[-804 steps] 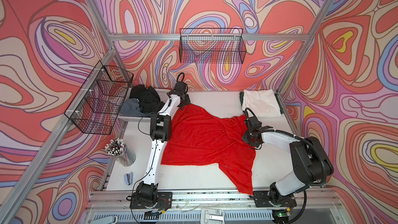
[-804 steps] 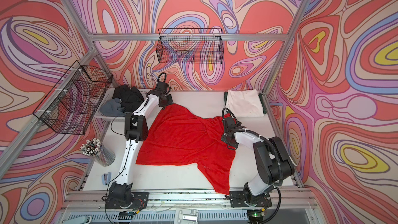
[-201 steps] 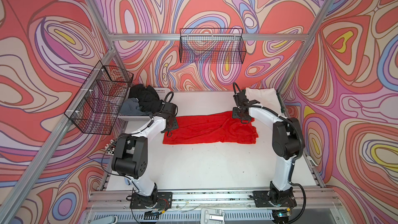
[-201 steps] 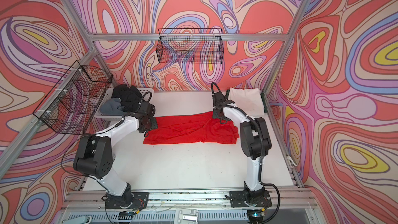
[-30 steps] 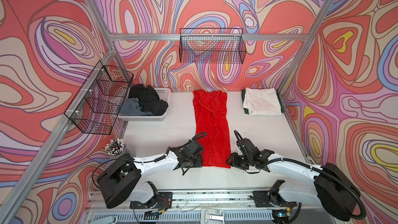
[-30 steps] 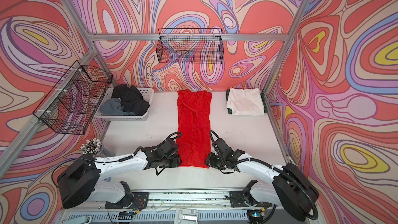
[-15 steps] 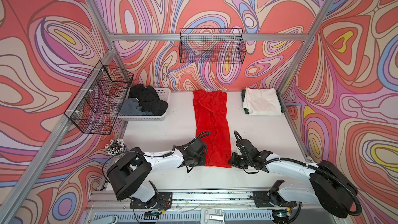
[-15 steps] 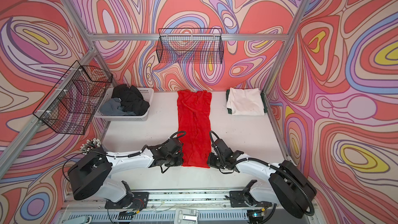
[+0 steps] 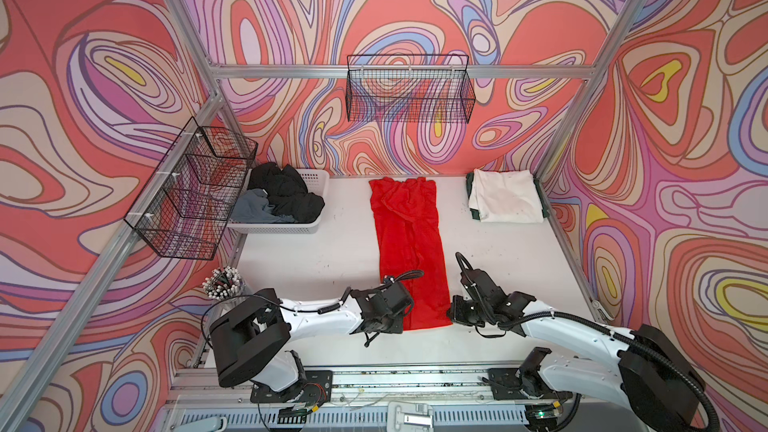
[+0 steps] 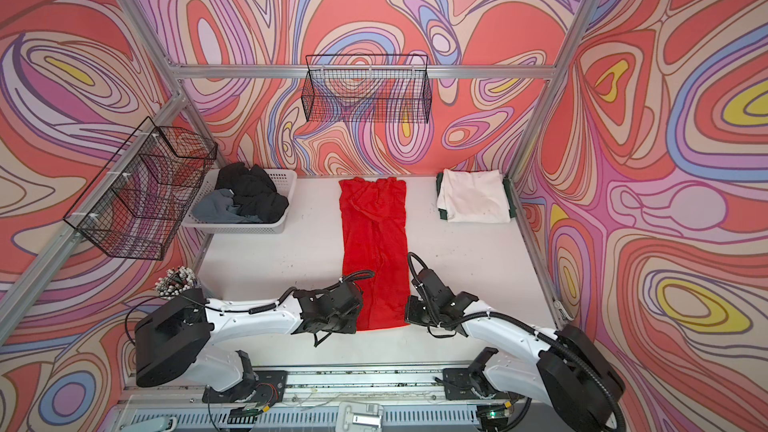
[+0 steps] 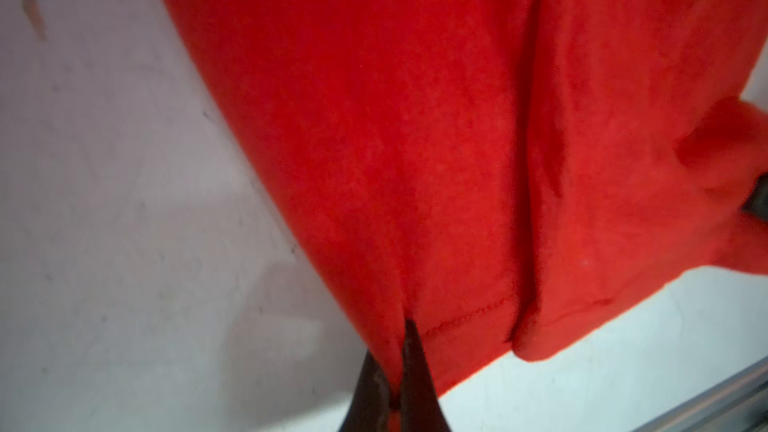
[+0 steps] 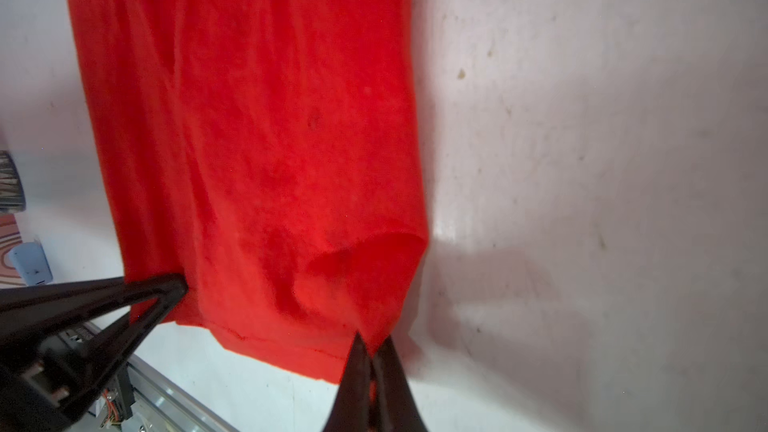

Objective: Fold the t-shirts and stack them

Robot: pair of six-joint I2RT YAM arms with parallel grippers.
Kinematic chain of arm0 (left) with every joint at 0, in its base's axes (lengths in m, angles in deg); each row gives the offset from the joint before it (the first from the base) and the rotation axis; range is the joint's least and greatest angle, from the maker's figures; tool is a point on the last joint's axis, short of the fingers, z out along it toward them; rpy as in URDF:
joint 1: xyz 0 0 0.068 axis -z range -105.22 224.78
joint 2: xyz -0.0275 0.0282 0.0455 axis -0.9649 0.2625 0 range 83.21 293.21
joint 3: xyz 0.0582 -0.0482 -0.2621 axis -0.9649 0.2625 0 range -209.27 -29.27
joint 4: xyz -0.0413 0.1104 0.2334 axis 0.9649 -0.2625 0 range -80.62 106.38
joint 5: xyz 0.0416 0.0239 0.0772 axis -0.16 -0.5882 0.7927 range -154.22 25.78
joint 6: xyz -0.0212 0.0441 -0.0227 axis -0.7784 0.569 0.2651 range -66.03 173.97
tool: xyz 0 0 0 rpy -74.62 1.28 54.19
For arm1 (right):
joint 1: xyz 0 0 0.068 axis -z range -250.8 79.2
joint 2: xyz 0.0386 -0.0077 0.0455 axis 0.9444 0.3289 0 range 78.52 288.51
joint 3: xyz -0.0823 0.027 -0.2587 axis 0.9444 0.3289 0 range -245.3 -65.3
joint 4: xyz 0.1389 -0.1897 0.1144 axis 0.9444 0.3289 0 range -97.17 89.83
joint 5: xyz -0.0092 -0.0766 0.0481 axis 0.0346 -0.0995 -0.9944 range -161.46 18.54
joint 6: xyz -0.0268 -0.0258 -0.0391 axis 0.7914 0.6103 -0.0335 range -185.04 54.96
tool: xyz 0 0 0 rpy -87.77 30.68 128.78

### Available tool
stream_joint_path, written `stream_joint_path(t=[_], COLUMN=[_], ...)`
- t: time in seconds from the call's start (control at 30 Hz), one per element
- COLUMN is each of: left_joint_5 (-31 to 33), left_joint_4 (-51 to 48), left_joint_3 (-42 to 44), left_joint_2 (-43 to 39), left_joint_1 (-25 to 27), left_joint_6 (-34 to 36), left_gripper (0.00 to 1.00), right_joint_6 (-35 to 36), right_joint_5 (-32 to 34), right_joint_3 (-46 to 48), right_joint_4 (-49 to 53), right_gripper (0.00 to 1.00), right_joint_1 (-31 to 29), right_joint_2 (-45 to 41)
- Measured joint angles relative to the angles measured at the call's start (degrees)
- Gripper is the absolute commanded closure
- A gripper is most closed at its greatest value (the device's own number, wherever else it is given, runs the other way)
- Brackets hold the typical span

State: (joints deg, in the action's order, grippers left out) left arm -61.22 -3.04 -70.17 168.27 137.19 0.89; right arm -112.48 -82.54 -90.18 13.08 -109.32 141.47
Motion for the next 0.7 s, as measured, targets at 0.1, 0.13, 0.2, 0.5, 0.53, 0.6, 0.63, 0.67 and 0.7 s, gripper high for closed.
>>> stream_joint_path(t=[0.1, 0.13, 0.2, 0.5, 0.53, 0.6, 0.63, 0.67, 0.7], left_joint_5=[1.27, 1.70, 2.97, 5.99, 5.60, 4.31, 3.41, 2.40, 1.40], left_joint_4=[-3.43, -4.74, -6.80, -12.44, -12.66, -12.87, -12.81, -12.79, -12.72], left_joint_3=[-0.09, -0.26, -0.76, -4.39, -4.79, -6.14, -7.23, -8.63, -10.69], left_joint_2=[-2.23, -3.26, -5.31, -16.52, -16.46, -15.69, -15.02, -14.21, -12.87], left_joint_1=[3.15, 3.65, 3.76, -6.19, -8.50, -12.28, -14.38, -16.31, -18.51], left_joint_6=[-1.25, -1.88, -2.91, -2.84, -2.19, -0.59, 0.50, 1.51, 2.82], left_gripper=[1.00, 1.00, 1.00, 1.00, 1.00, 1.00, 1.00, 1.00, 1.00], right_joint_6=[-0.39, -0.68, -1.29, -1.84, -1.49, -0.50, 0.07, 0.57, 1.20], right_joint_5=[-0.66, -0.68, -0.57, 0.92, 1.07, 1.05, 0.74, 0.48, 0.02], right_joint_3=[0.00, -0.17, -1.03, -15.63, -18.18, -23.15, -25.49, -27.36, -29.57], right_joint_4=[2.91, 4.33, 6.78, 10.75, 11.17, 11.19, 10.93, 10.51, 10.08], right_gripper=[1.00, 1.00, 1.00, 1.00, 1.00, 1.00, 1.00, 1.00, 1.00], right_joint_1=[-0.15, -0.20, -0.20, -0.11, 0.24, 1.86, 3.13, 4.44, 6.12], right_joint_2=[-5.33, -7.13, -9.16, 0.74, 2.62, 6.05, 7.76, 9.22, 11.06])
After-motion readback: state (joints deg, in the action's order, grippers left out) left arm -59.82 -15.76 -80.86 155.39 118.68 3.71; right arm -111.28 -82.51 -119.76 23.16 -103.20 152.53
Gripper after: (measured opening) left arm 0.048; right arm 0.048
